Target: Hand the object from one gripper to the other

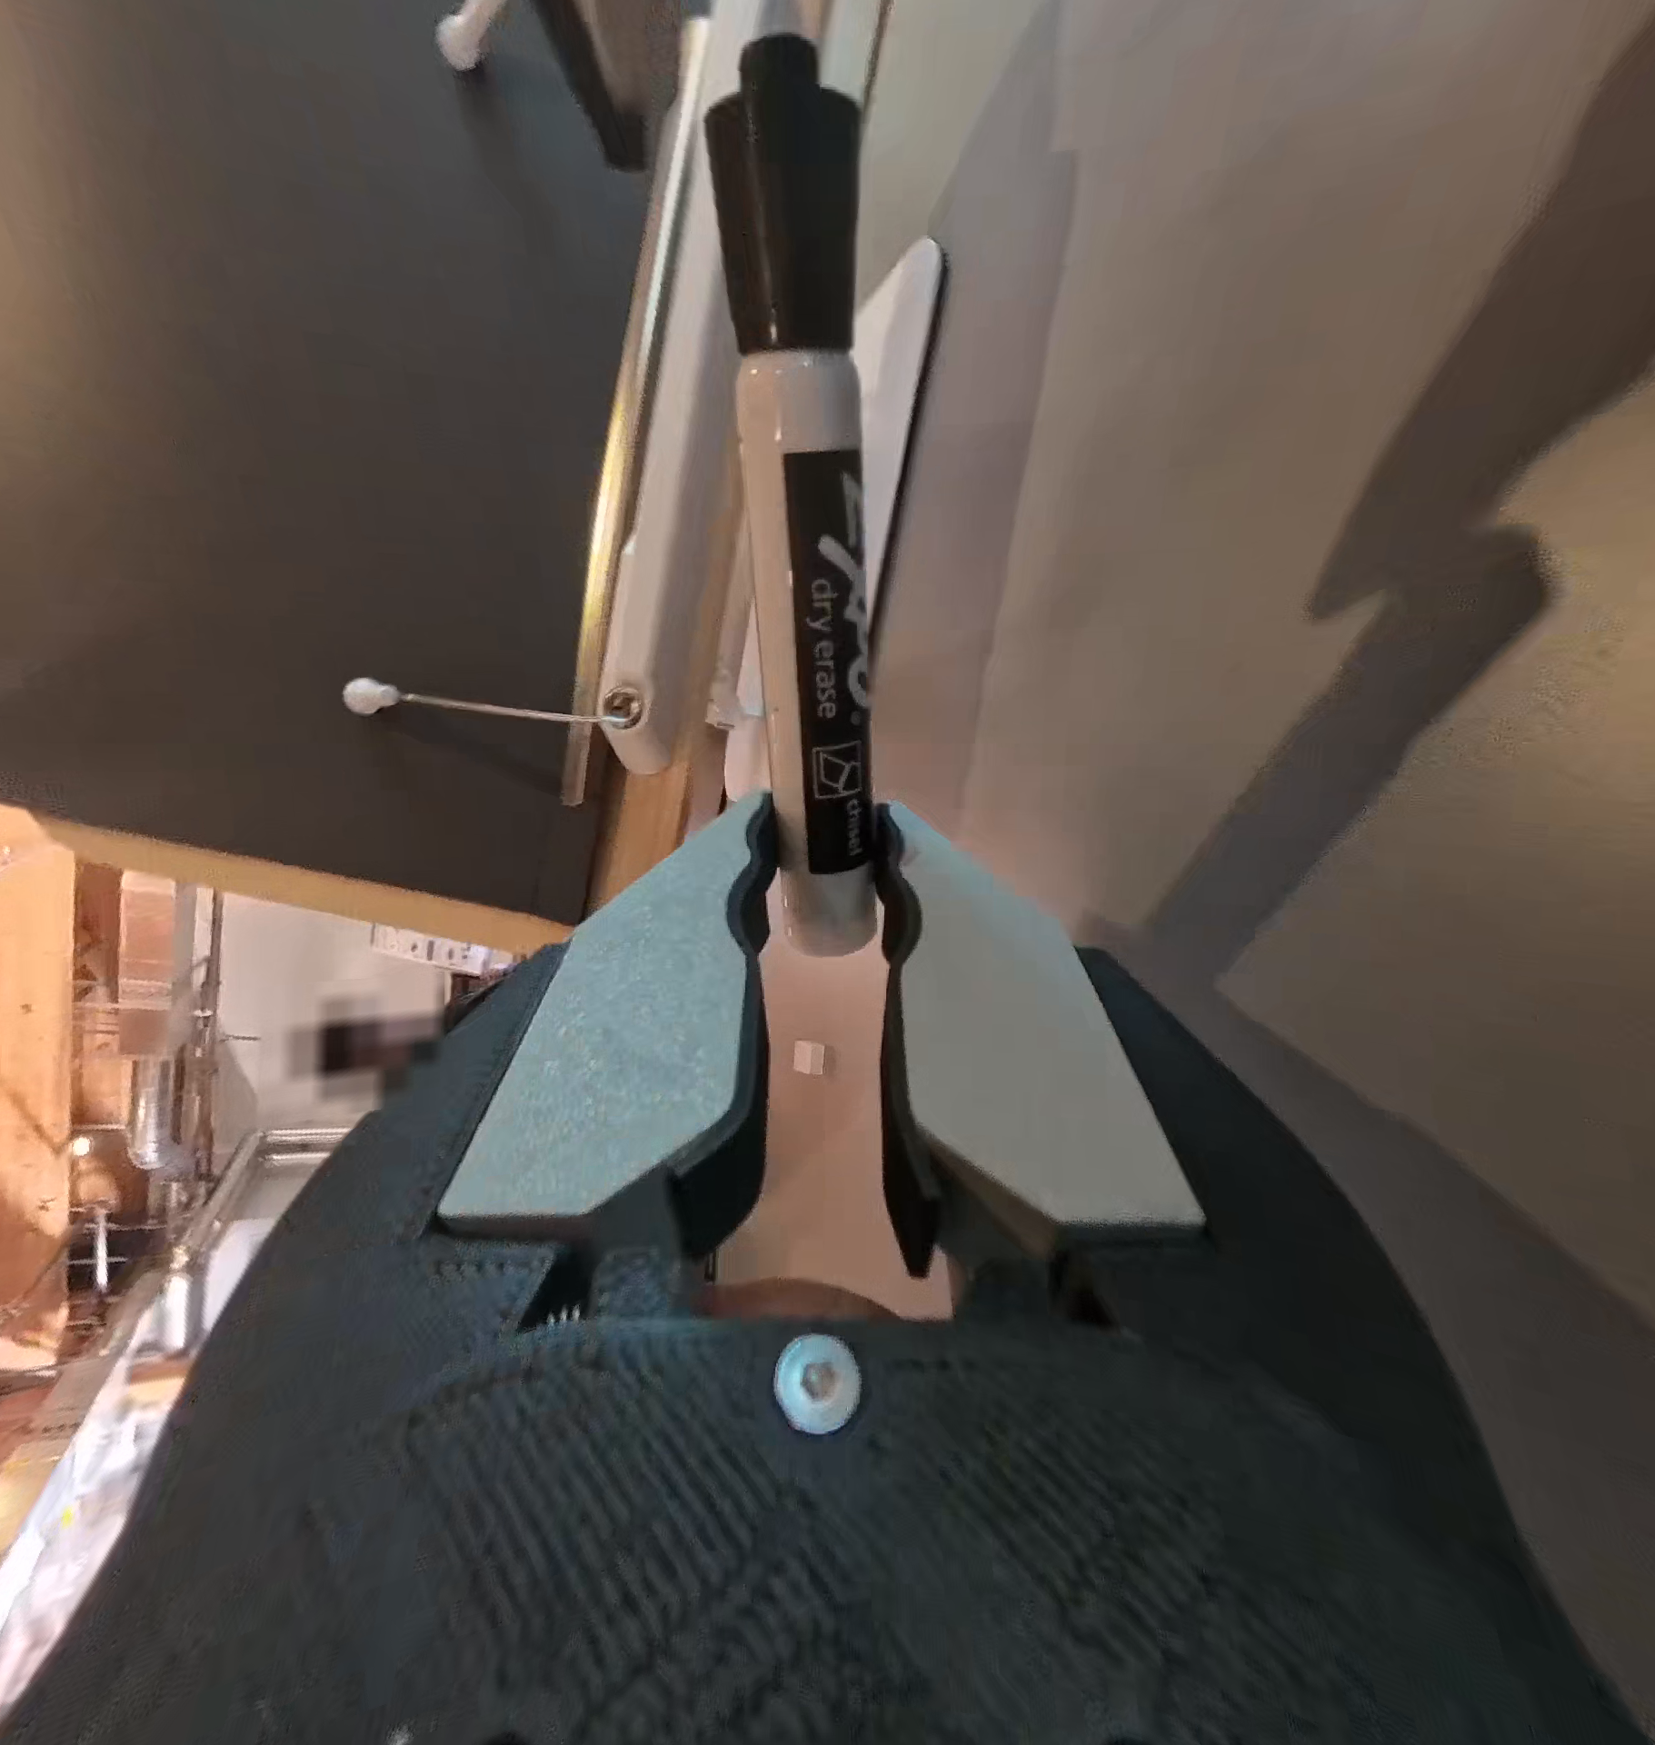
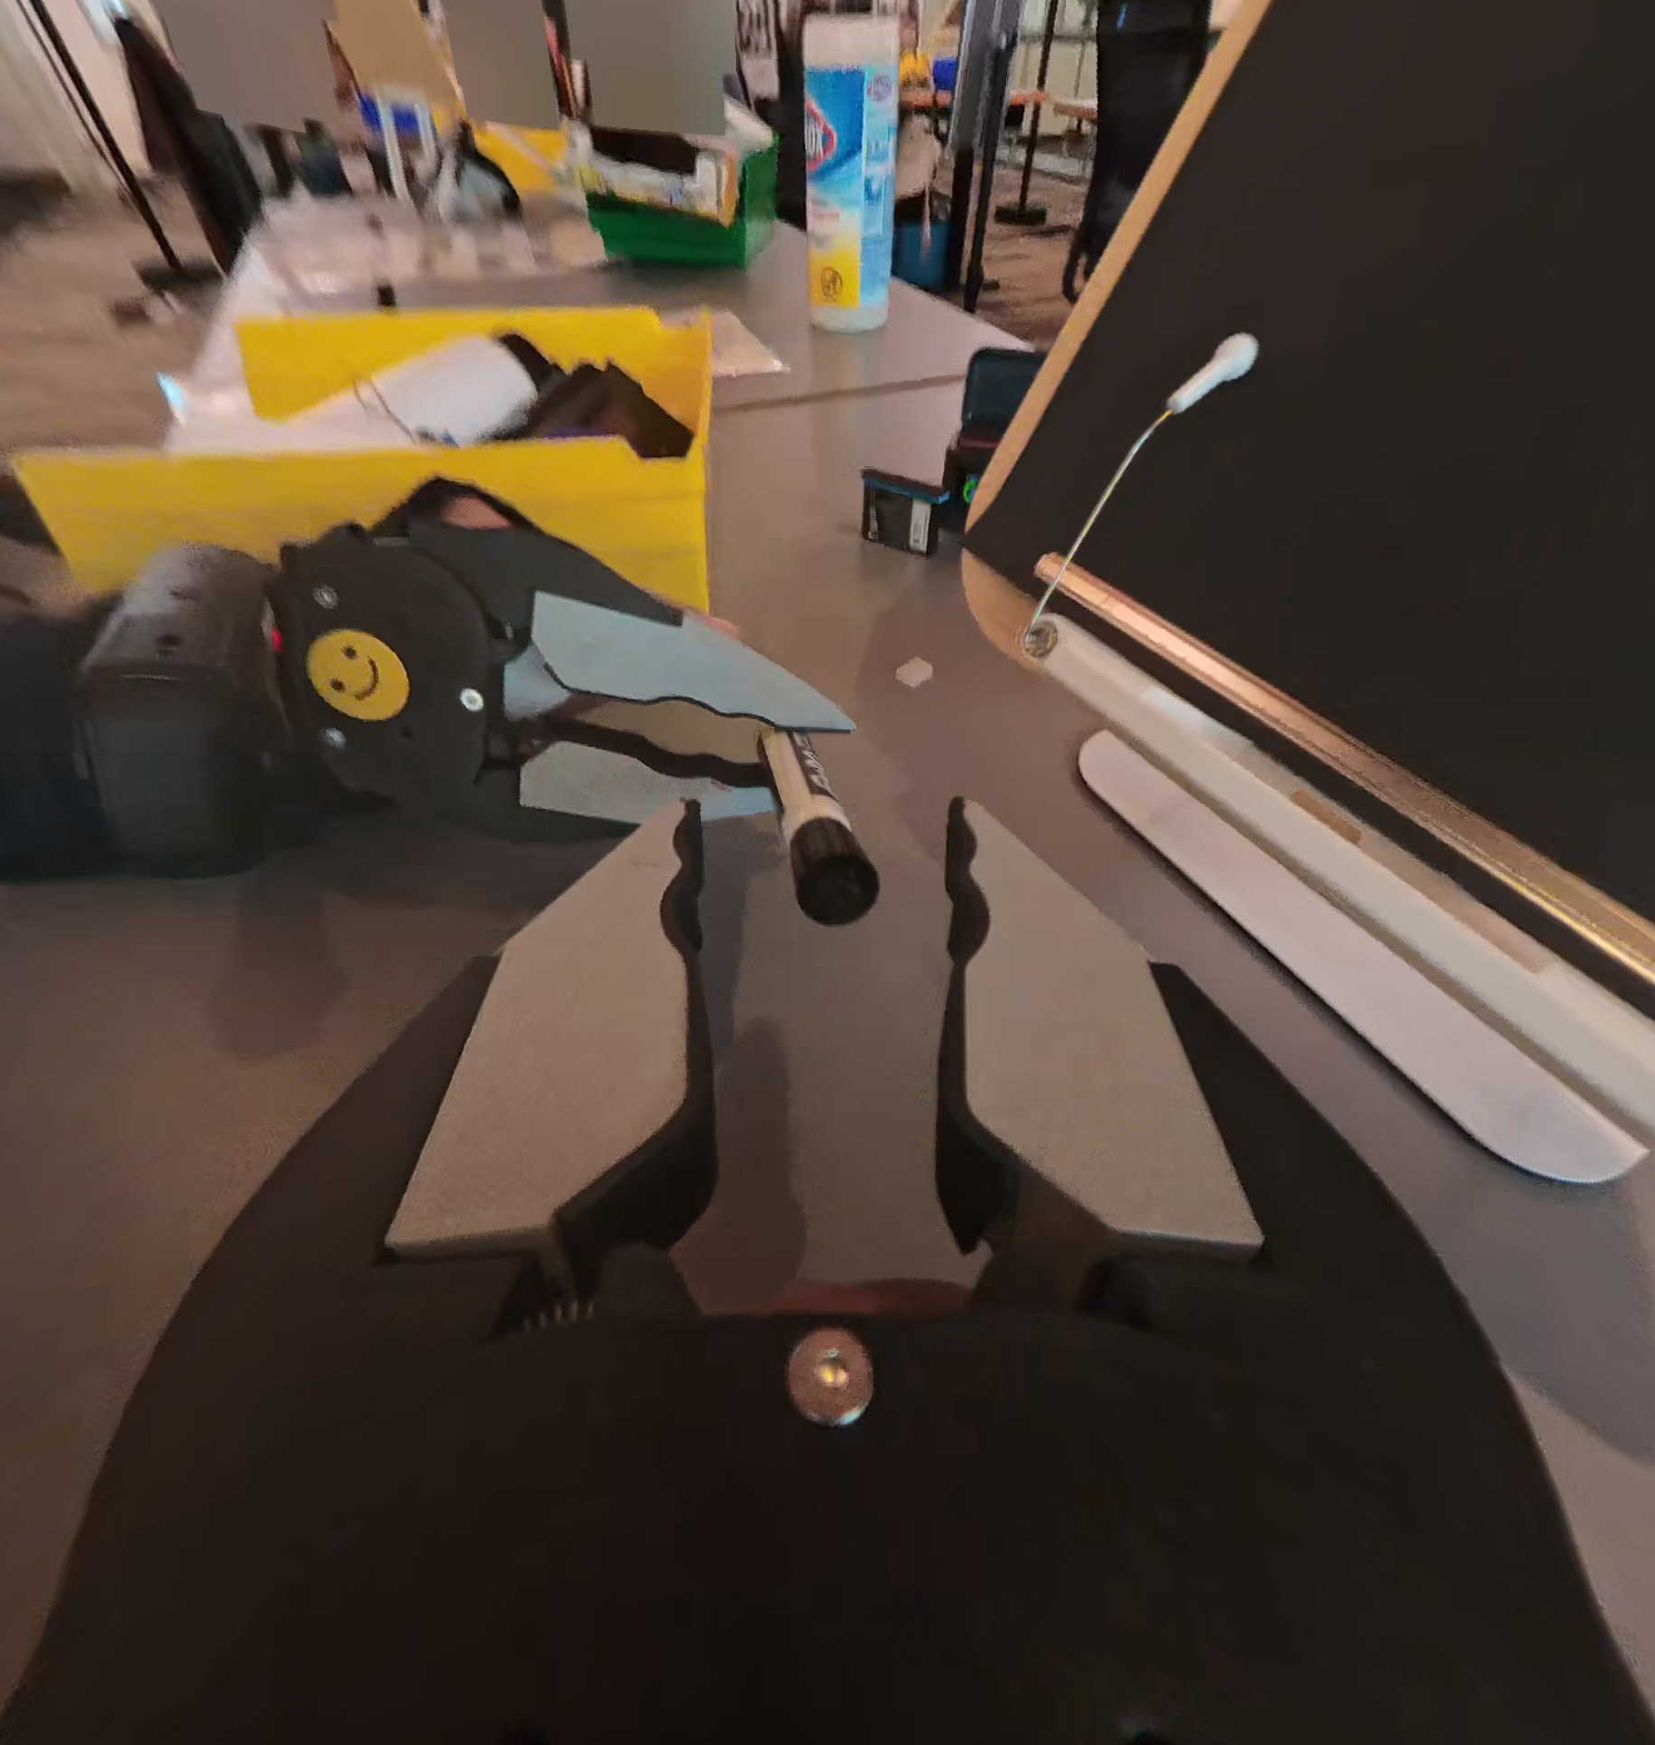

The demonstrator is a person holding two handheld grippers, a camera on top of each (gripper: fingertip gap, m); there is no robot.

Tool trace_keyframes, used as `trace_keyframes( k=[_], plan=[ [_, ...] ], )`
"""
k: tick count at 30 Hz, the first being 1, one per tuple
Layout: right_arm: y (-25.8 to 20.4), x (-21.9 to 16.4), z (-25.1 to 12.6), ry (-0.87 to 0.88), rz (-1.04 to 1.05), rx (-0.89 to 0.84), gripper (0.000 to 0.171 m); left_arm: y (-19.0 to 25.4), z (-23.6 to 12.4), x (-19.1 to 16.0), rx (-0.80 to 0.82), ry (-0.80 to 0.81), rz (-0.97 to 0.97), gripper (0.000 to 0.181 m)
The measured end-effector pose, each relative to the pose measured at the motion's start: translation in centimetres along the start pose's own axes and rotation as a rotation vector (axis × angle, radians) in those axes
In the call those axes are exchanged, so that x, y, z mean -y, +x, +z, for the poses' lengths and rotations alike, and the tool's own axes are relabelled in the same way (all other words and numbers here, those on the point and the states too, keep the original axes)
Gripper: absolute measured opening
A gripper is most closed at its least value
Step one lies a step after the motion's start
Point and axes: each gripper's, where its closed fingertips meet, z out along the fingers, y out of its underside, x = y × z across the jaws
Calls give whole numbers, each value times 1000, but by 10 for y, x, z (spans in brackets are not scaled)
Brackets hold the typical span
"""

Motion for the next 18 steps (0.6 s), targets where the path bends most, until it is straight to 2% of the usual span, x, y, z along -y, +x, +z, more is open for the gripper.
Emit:
trace_keyframes(
  k=[3,6,8,11,12,14,18],
  plan=[
    [-10,-18,14,-127,-164,-59,56,17,1,5,-50,-24,93,18],
    [-10,-43,26,-297,-420,-178,56,29,1,10,-80,-19,158,18],
    [-11,-58,32,-372,-517,-195,52,32,0,15,-89,9,165,18],
    [-12,-70,35,-416,-493,-174,33,32,-4,25,-82,55,176,18],
    [-14,-71,35,-417,-477,-151,17,32,-5,27,-80,69,176,17],
    [-12,-67,32,-395,-441,-134,16,27,-5,31,-54,95,120,17],
    [-1,-59,26,-325,-152,-99,15,11,-7,29,-42,136,-102,22]
  ],
)
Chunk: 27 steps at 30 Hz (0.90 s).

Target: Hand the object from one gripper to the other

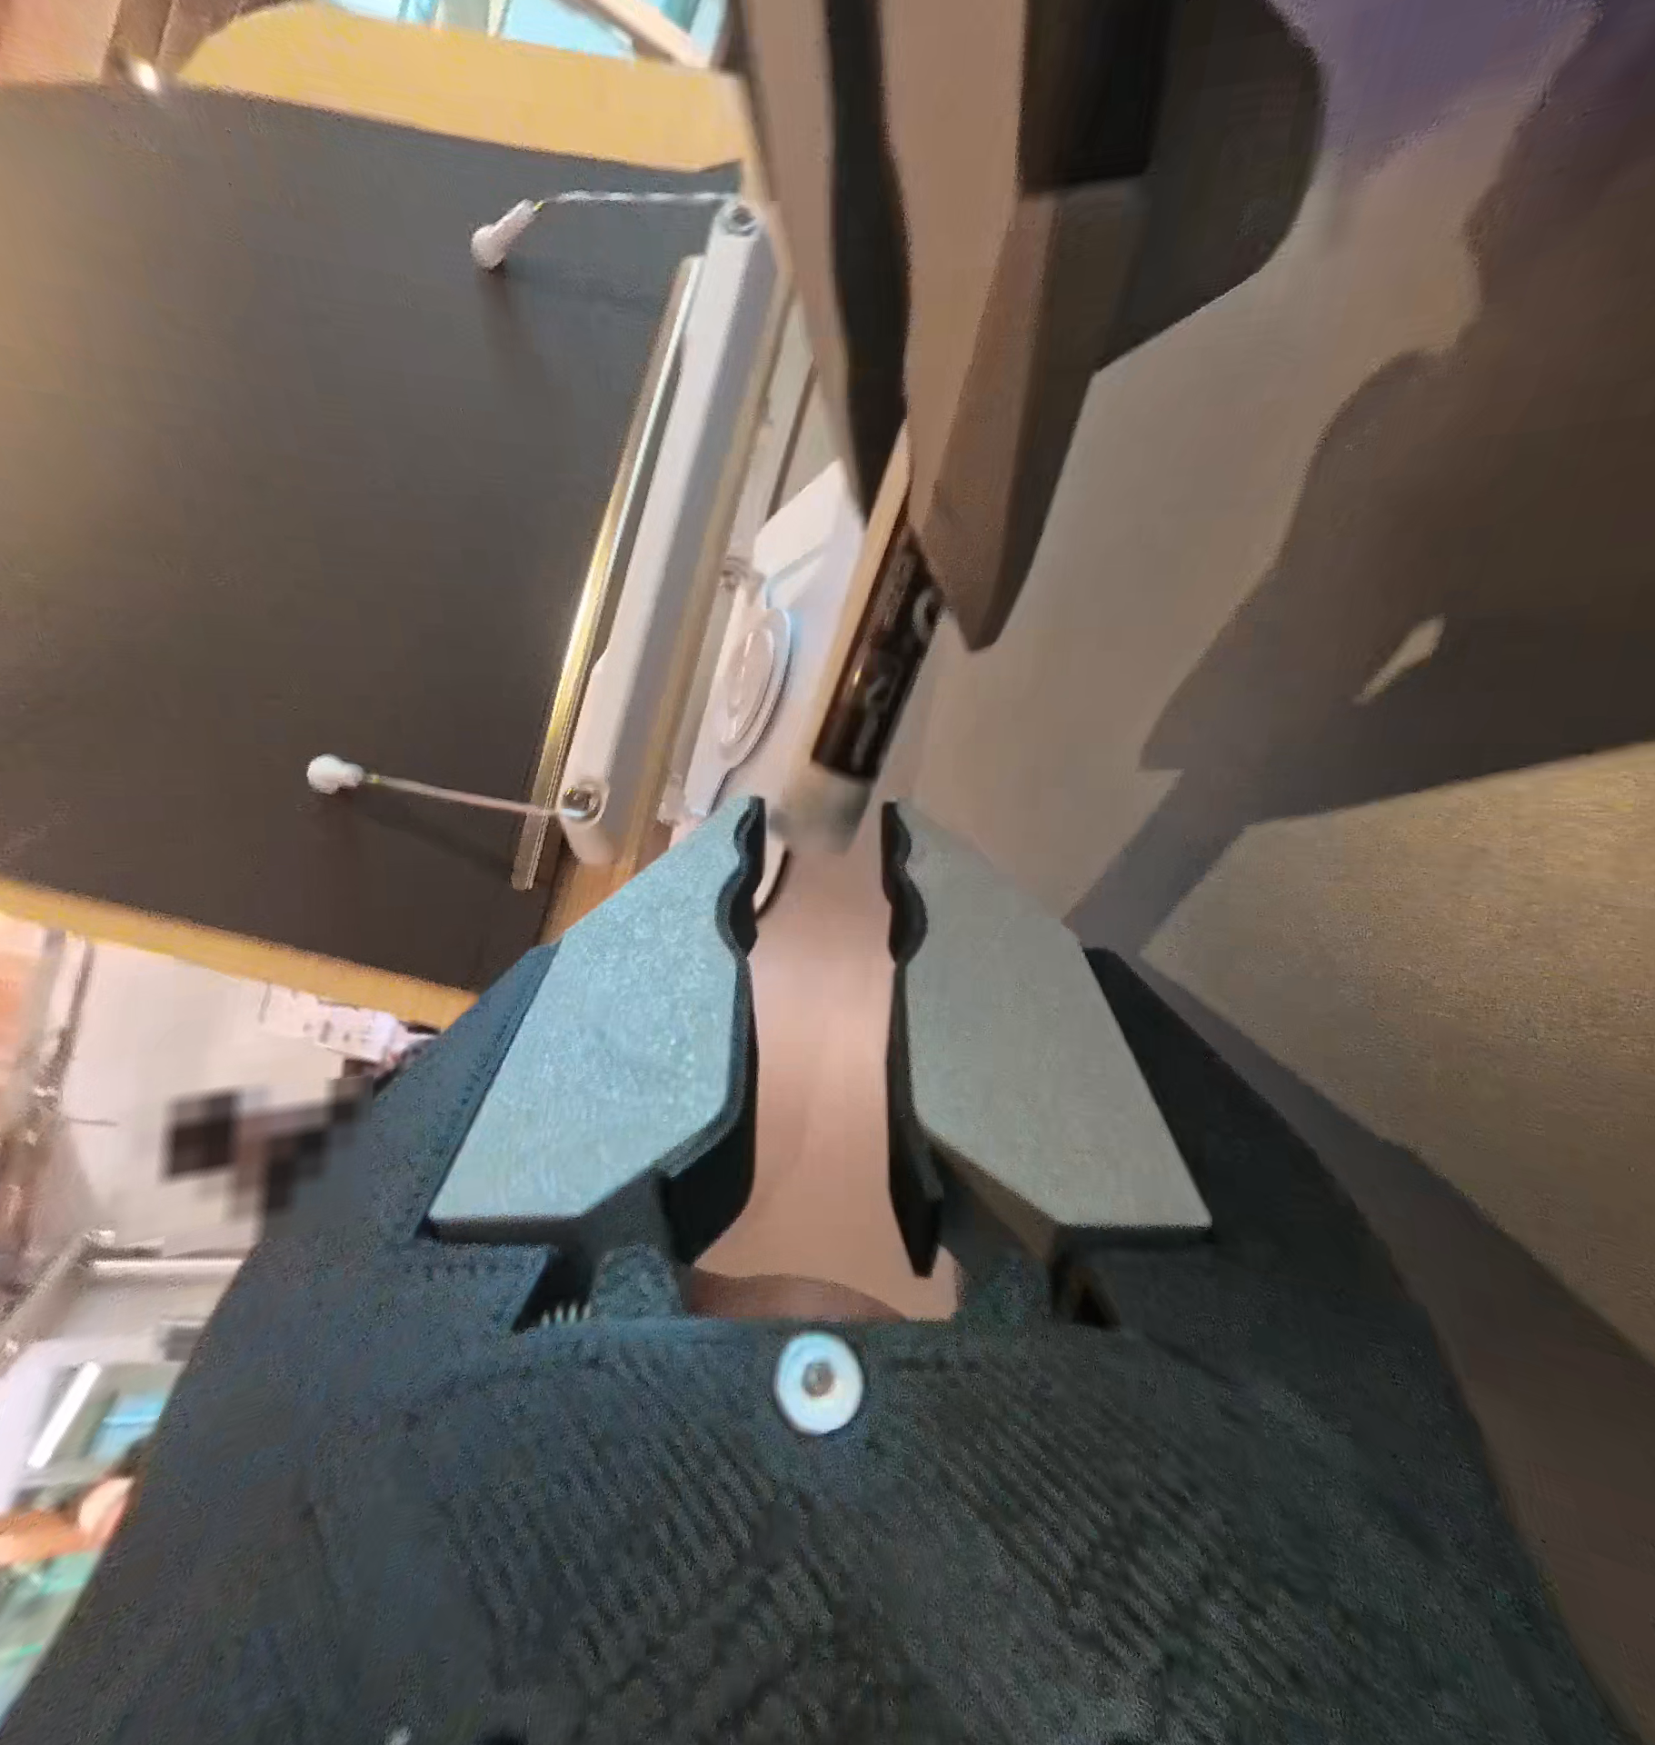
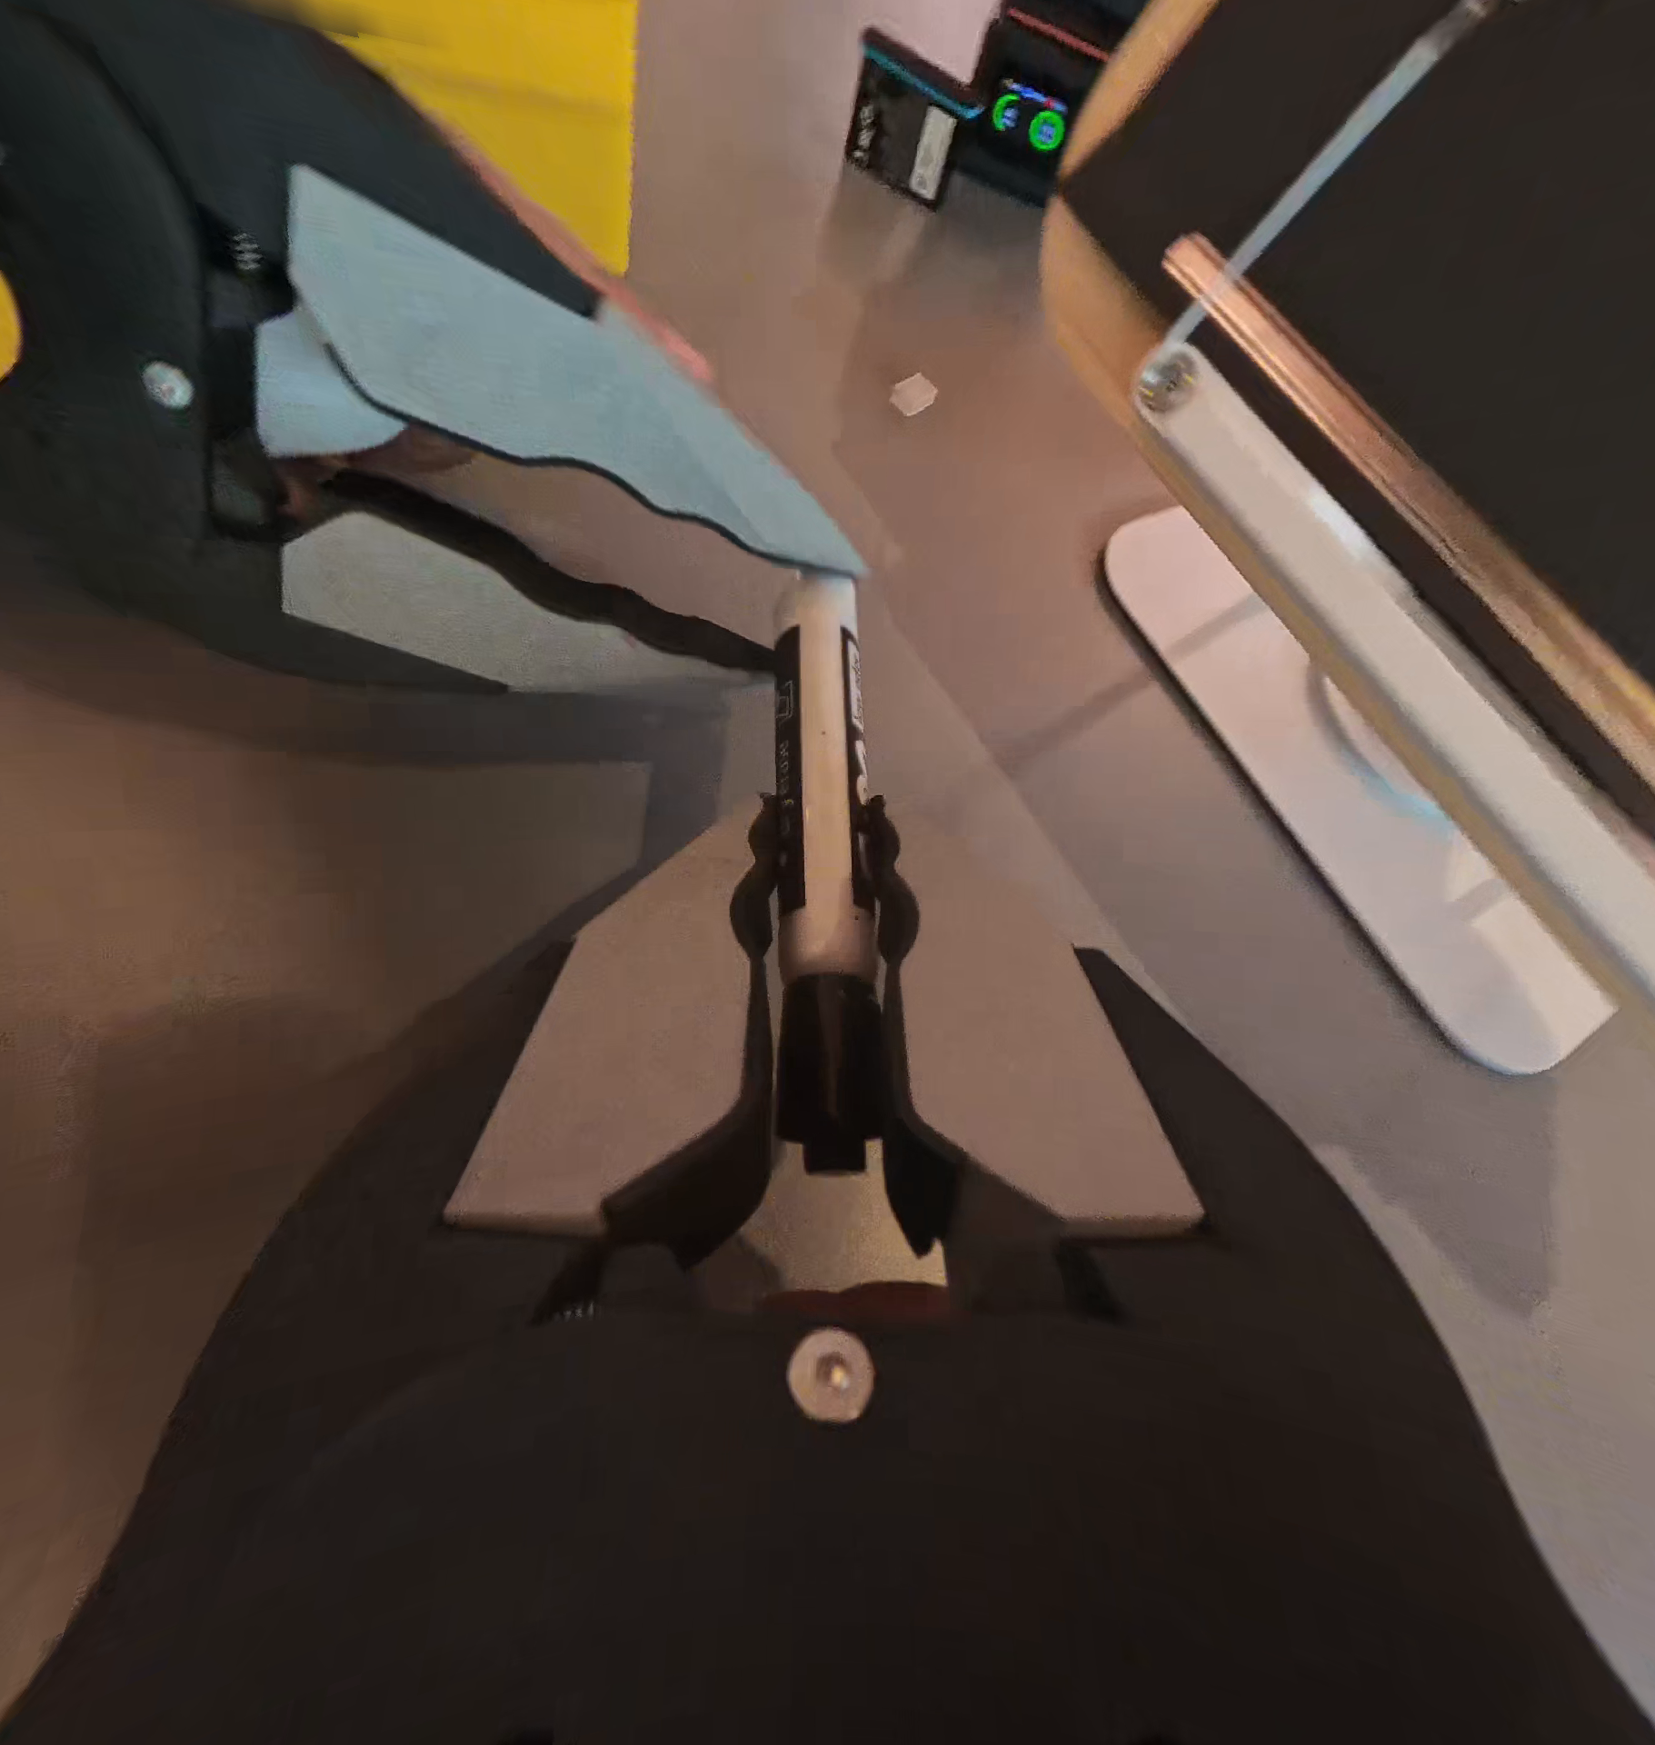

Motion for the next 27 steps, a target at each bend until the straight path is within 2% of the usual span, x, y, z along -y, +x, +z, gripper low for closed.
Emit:
trace_keyframes(
  k=[3,6,10,12,14,17,18,19,20,22,25,27],
  plan=[
    [7,7,-9,93,268,135,15,-11,-1,-6,45,-11,2,30],
    [7,16,-18,184,549,328,16,-17,-4,3,112,22,66,36],
    [4,17,-23,204,824,528,15,-31,-11,24,300,74,291,39],
    [4,9,-19,162,843,511,15,-29,-12,33,336,95,367,39],
    [-2,6,-17,124,826,526,15,-19,-10,37,305,100,412,39],
    [-19,21,-25,155,841,653,16,-8,-4,34,268,83,432,39],
    [-24,21,-26,137,836,675,15,-8,-4,34,270,81,424,35],
    [-27,17,-23,107,808,664,15,-10,-5,35,275,85,417,18],
    [-29,14,-21,92,764,649,15,-8,-5,34,245,81,406,18],
    [-24,19,-23,127,714,618,21,-3,-4,31,160,89,261,17],
    [-3,41,-40,311,661,561,39,6,-1,26,-33,118,-136,17],
    [13,53,-52,427,614,484,51,1,-2,25,-103,160,-358,17]
  ],
)
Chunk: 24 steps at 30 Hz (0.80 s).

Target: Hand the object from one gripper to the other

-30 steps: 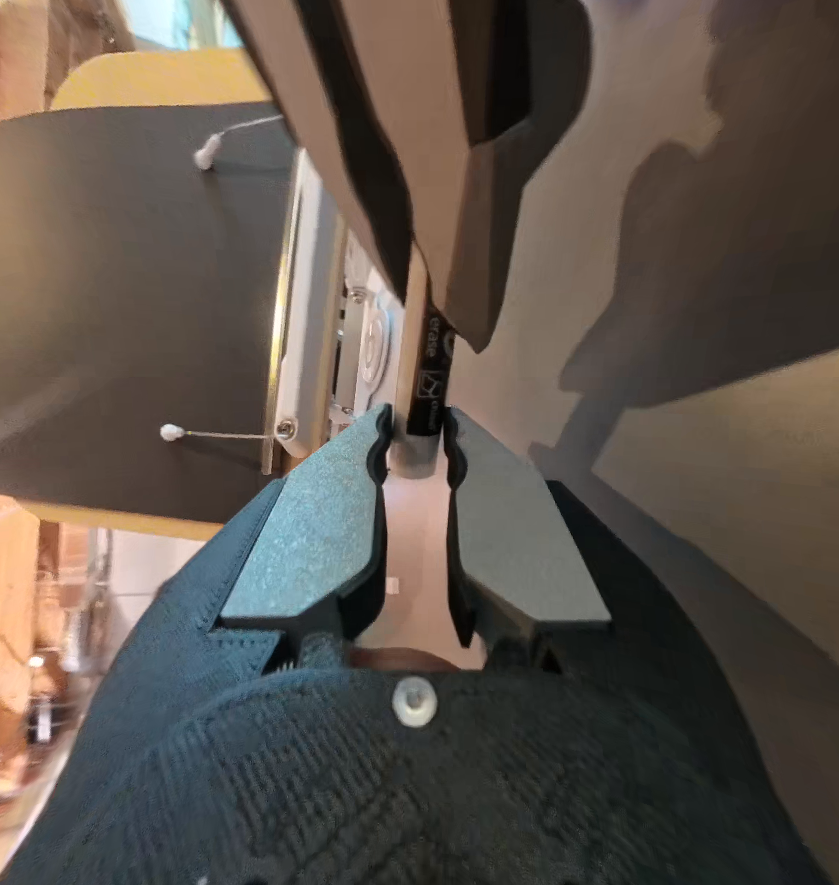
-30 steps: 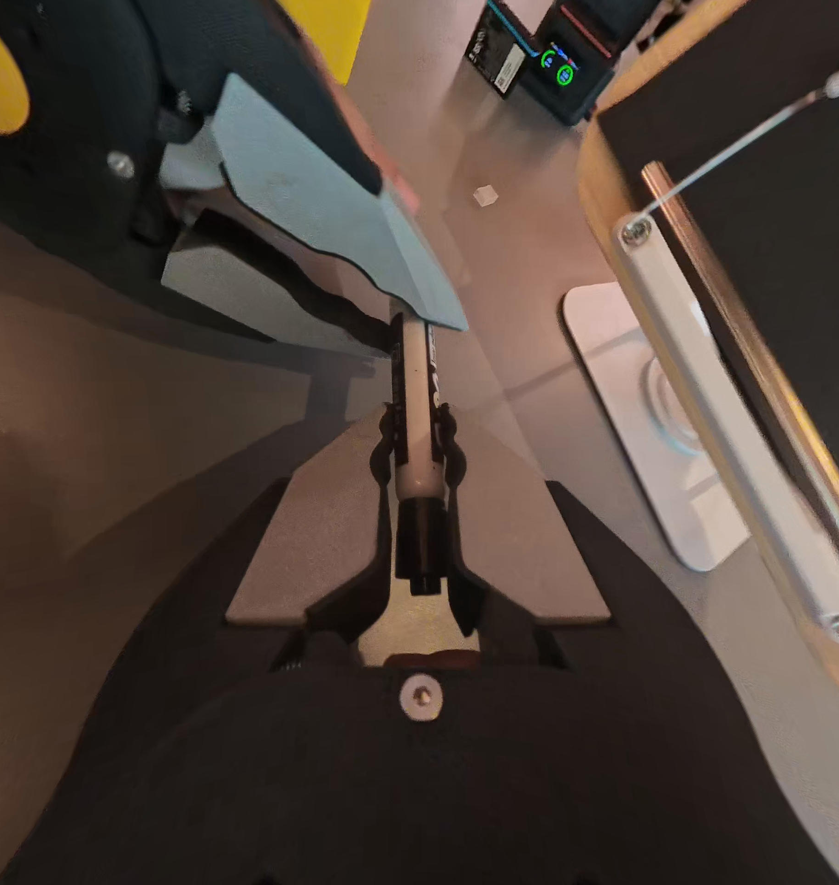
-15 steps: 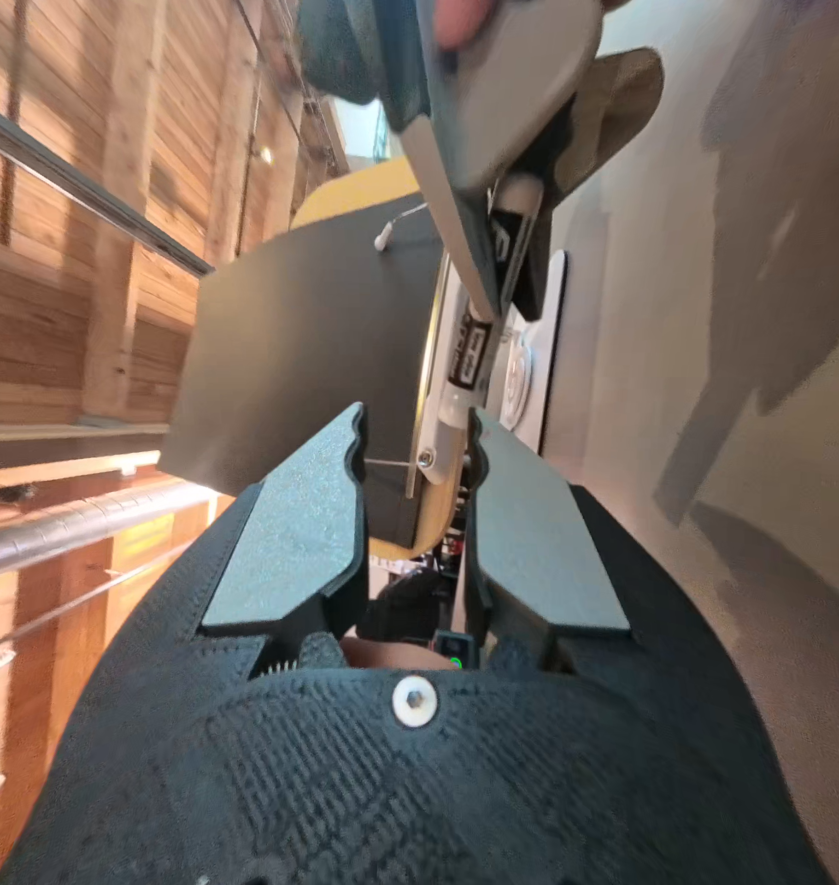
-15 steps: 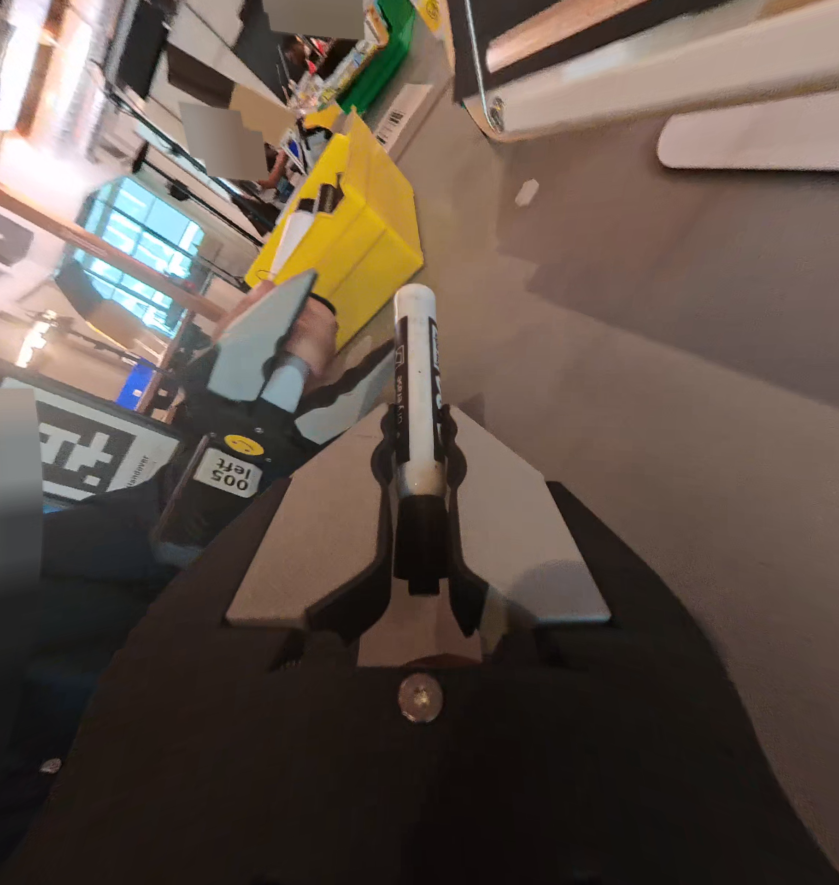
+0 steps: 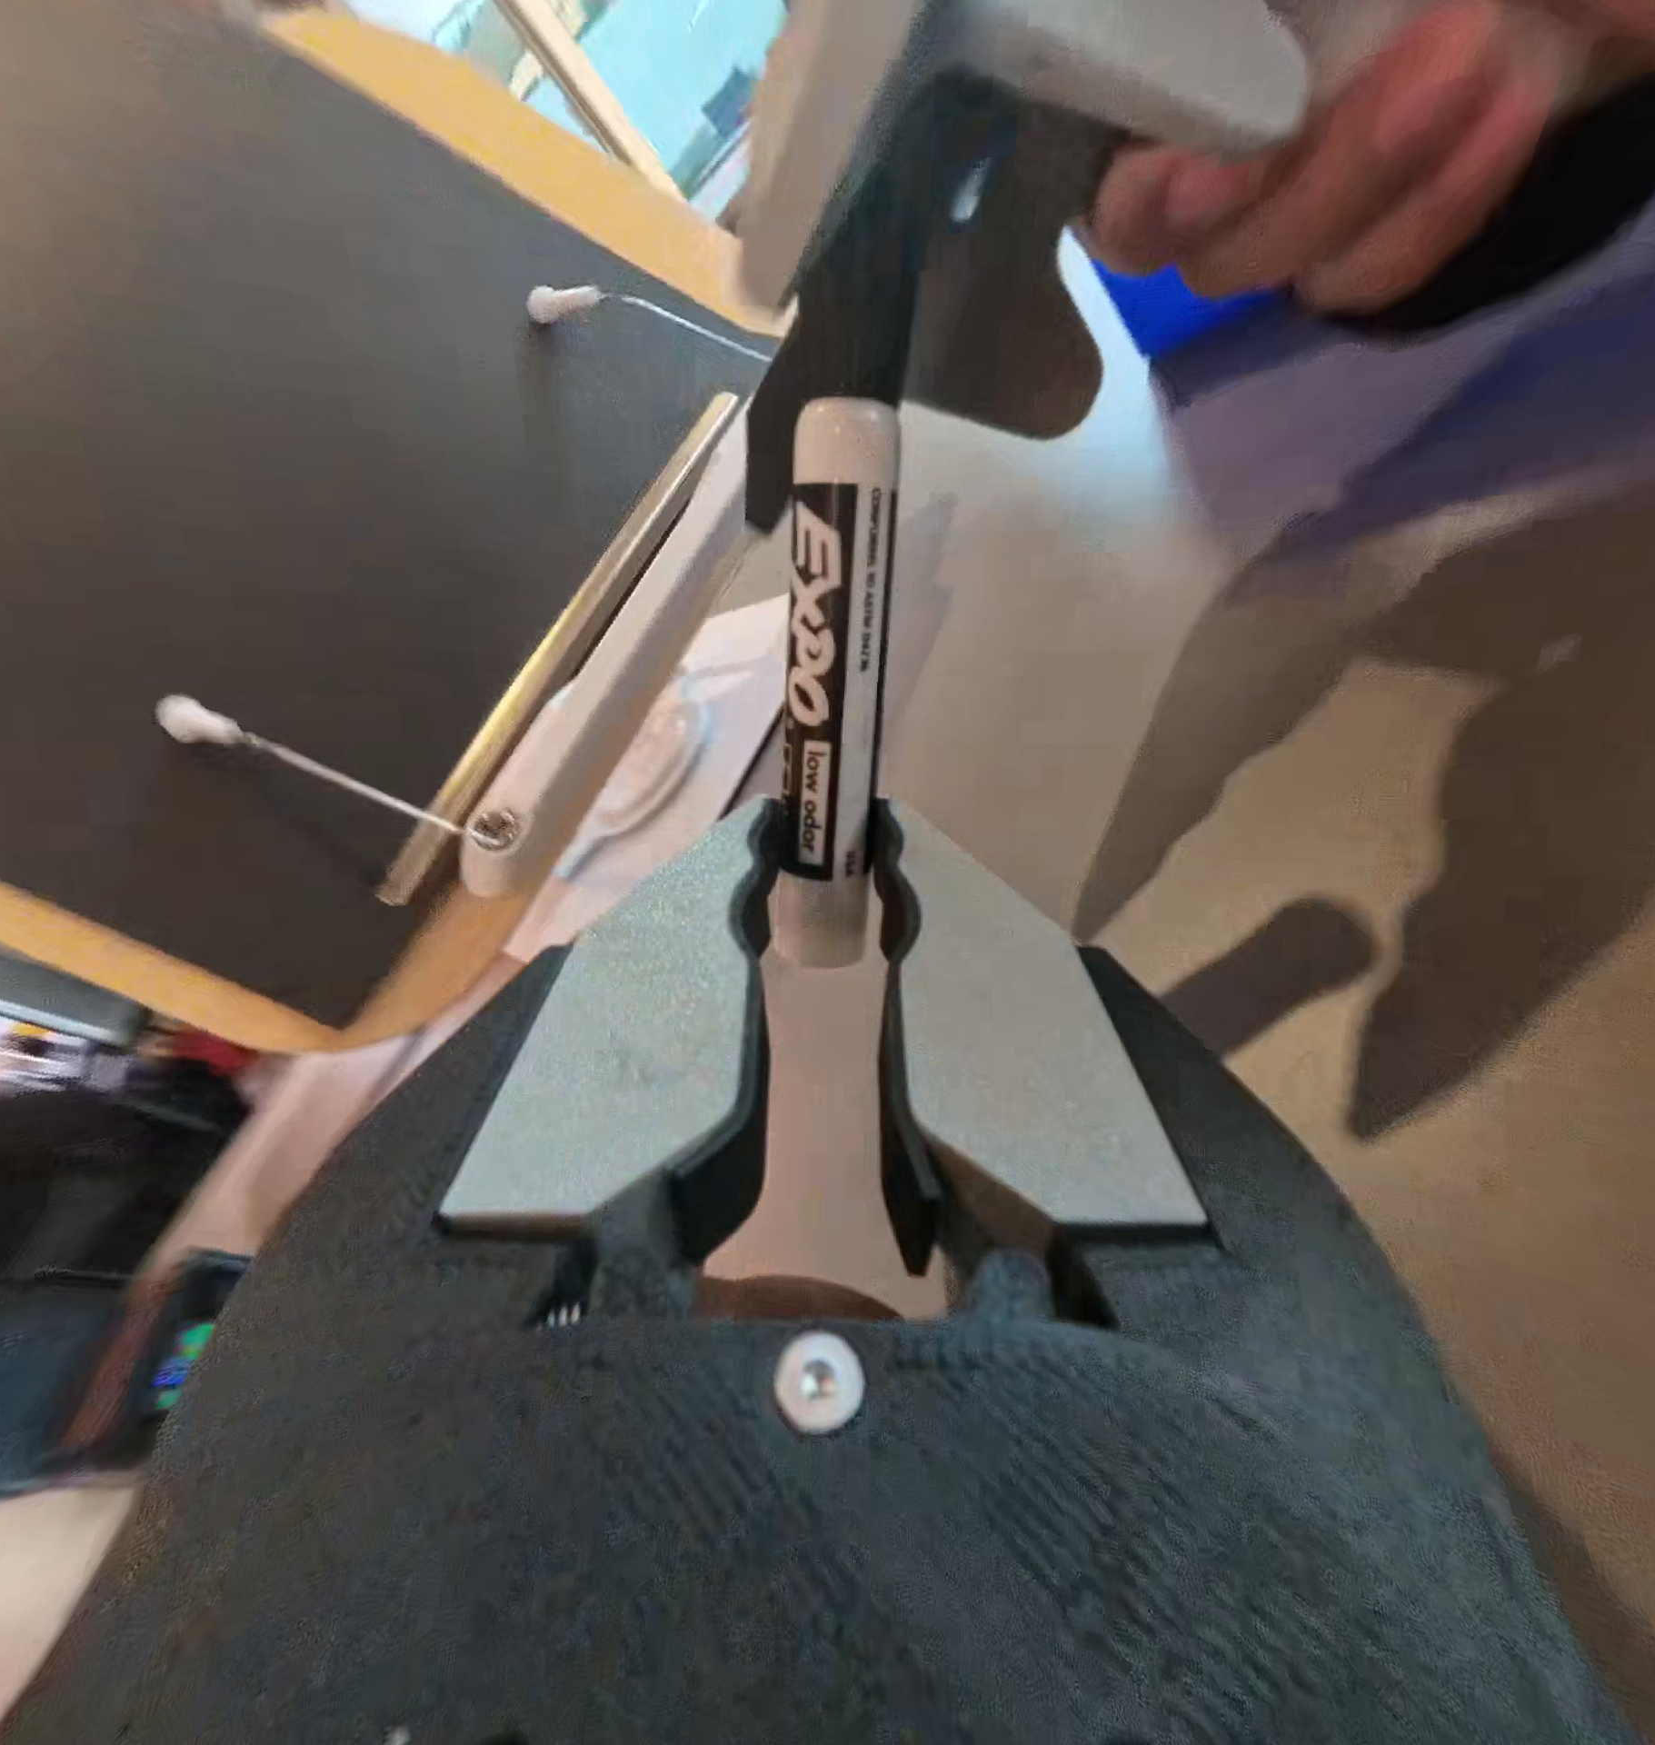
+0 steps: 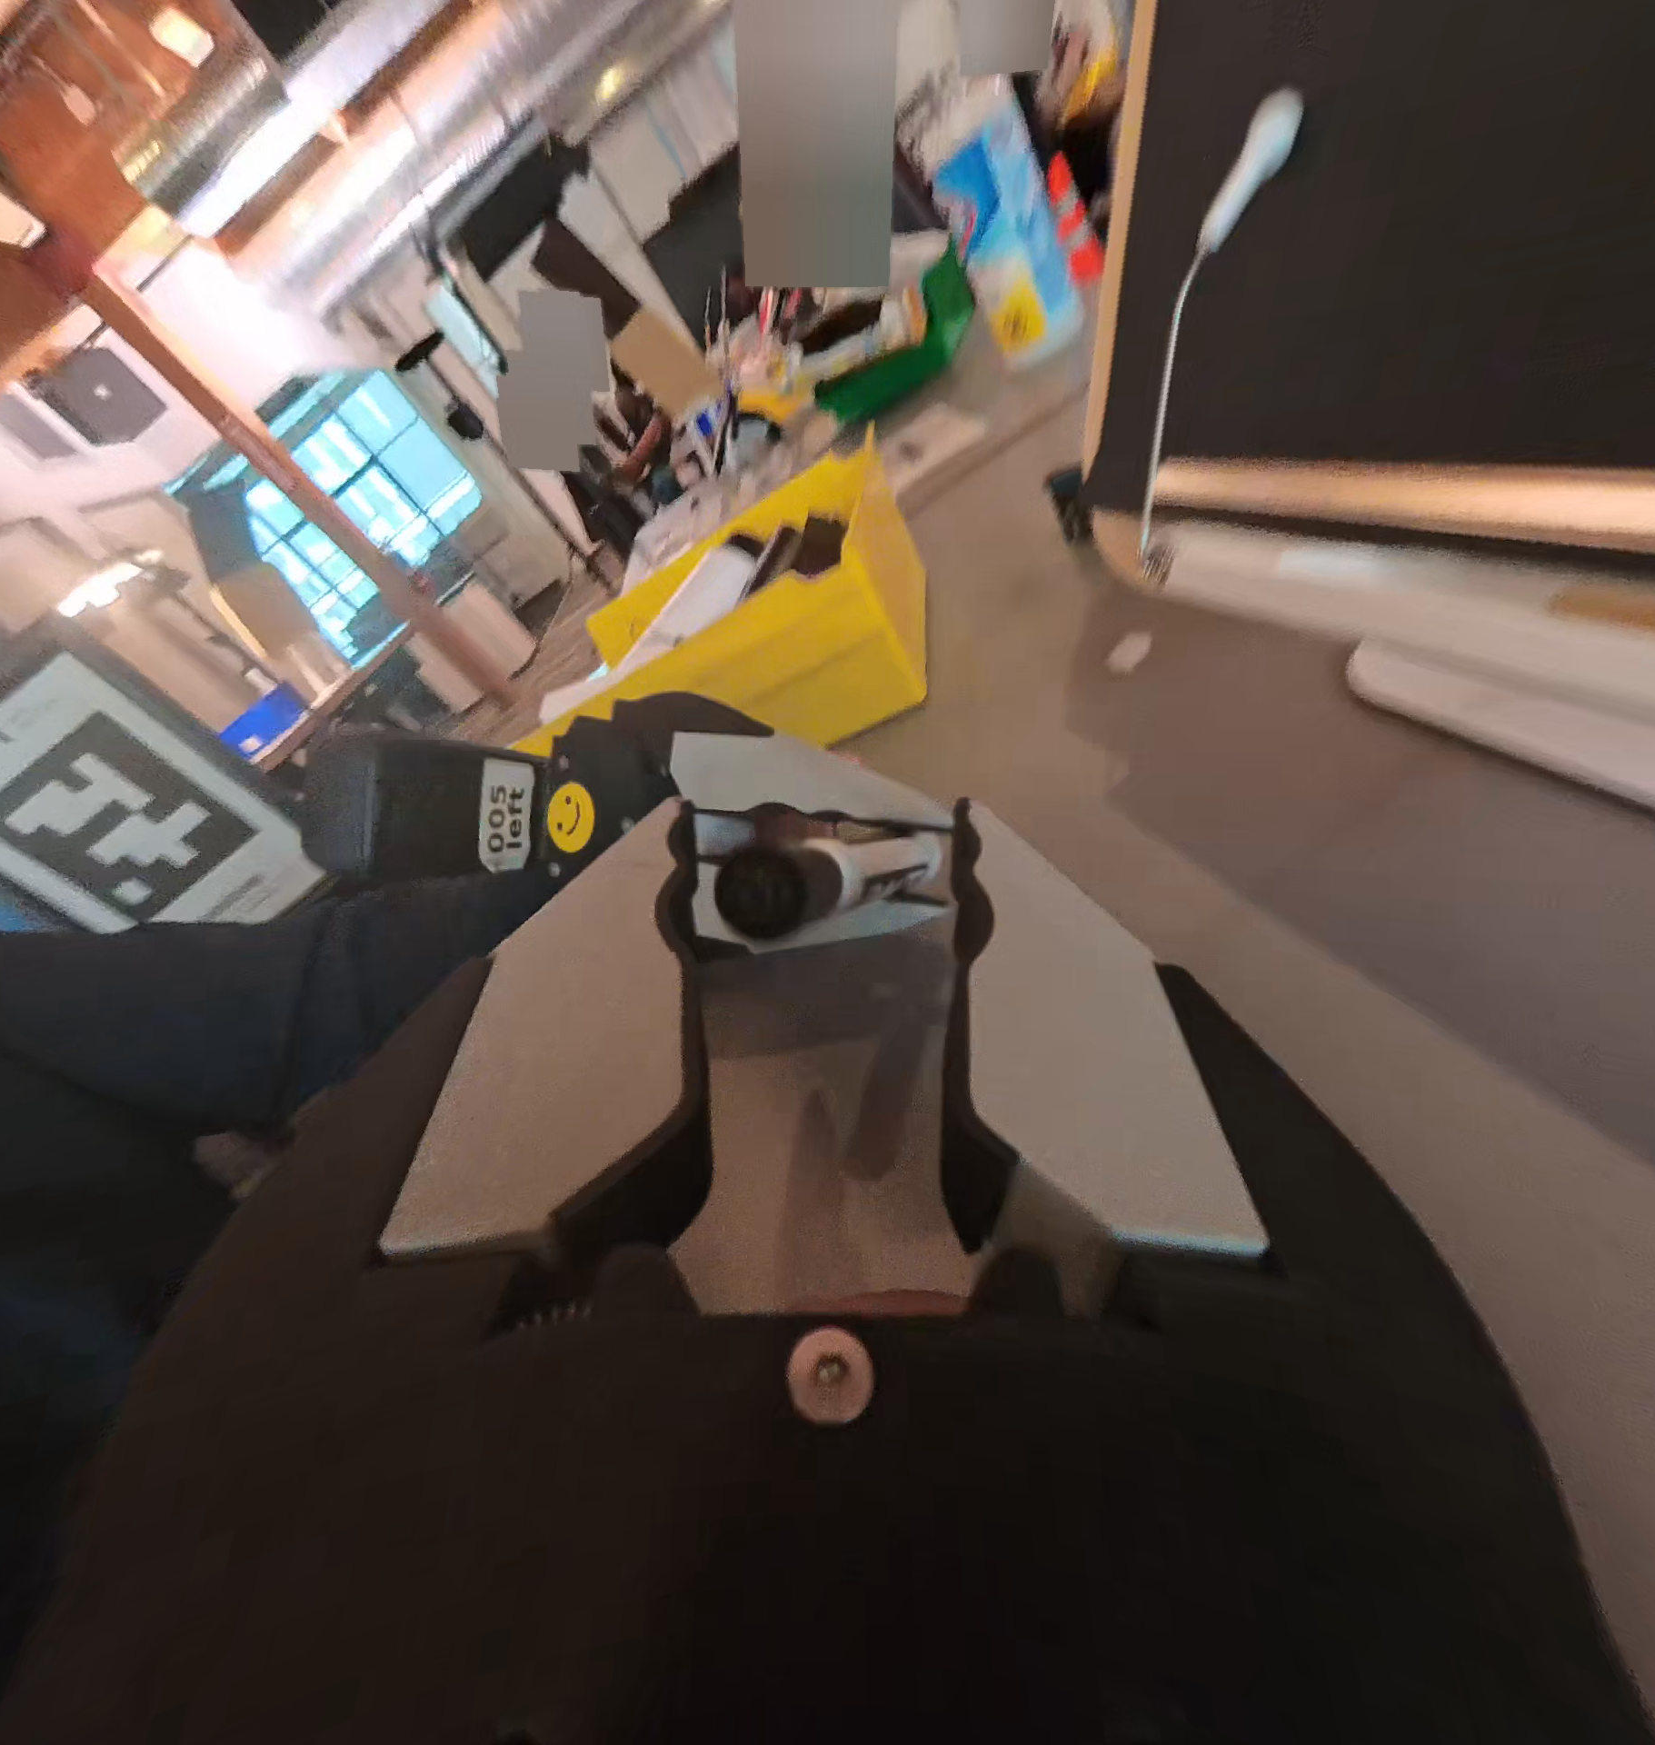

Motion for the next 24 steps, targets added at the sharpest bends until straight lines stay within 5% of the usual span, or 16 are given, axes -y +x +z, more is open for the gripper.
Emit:
trace_keyframes(
  k=[6,9,11,17,20,24],
  plan=[
    [-17,3,7,34,-171,40,72,-1,-7,12,-157,99,-366,17],
    [-6,-16,21,-71,-297,-91,58,9,-11,26,-212,159,-382,17],
    [-12,-15,24,-42,-412,-118,18,17,-9,25,-209,130,-315,17],
    [-14,-18,26,-57,-476,-164,15,27,-5,26,-195,92,-248,18],
    [-9,-3,15,11,-481,-242,16,22,-6,29,-163,117,-270,40],
    [-11,12,-12,92,-440,-357,16,21,-8,29,-146,124,-251,43]
  ],
)
